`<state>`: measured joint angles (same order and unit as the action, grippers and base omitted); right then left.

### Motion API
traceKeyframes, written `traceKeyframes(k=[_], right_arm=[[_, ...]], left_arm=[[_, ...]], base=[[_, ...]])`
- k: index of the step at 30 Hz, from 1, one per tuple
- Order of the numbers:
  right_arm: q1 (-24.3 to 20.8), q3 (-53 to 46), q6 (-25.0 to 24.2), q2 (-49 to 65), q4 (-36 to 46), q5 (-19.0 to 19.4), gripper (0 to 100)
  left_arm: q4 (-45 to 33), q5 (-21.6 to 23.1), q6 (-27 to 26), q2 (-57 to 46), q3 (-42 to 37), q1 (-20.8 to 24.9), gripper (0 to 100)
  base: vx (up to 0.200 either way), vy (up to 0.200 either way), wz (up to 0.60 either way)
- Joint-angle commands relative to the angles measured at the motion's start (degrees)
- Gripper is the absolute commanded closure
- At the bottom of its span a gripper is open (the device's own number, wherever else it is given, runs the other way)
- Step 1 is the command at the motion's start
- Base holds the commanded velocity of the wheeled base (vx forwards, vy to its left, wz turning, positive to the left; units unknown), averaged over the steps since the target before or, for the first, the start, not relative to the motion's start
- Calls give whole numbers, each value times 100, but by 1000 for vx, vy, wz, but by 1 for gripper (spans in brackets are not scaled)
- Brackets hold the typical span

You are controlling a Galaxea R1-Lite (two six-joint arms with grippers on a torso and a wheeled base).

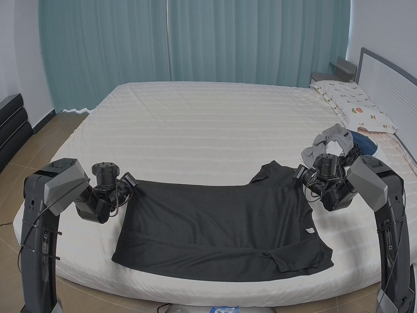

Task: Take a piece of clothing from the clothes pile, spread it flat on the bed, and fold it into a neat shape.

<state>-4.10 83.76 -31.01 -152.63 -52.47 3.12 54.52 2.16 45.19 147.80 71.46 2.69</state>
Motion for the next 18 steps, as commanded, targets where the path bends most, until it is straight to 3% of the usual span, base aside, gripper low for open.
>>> traceKeyframes(k=[1, 14, 16, 18], right_arm=[[-21, -62, 8, 66, -27, 4, 100], [-12, -158, -19, 198, -35, 22, 100], [-3, -308, -54, 304, -35, 83, 100], [23, -765, -230, 638, -53, 514, 100]], left_arm=[[6, -5, -1, -129, -36, -102, 100], [-2, 57, 7, -234, -150, -190, 100], [6, 65, 7, -269, -176, -190, 100], [-2, 92, 7, -348, -238, -217, 100]], base=[[0, 0, 0], [0, 0, 0], [0, 0, 0], [0, 0, 0]])
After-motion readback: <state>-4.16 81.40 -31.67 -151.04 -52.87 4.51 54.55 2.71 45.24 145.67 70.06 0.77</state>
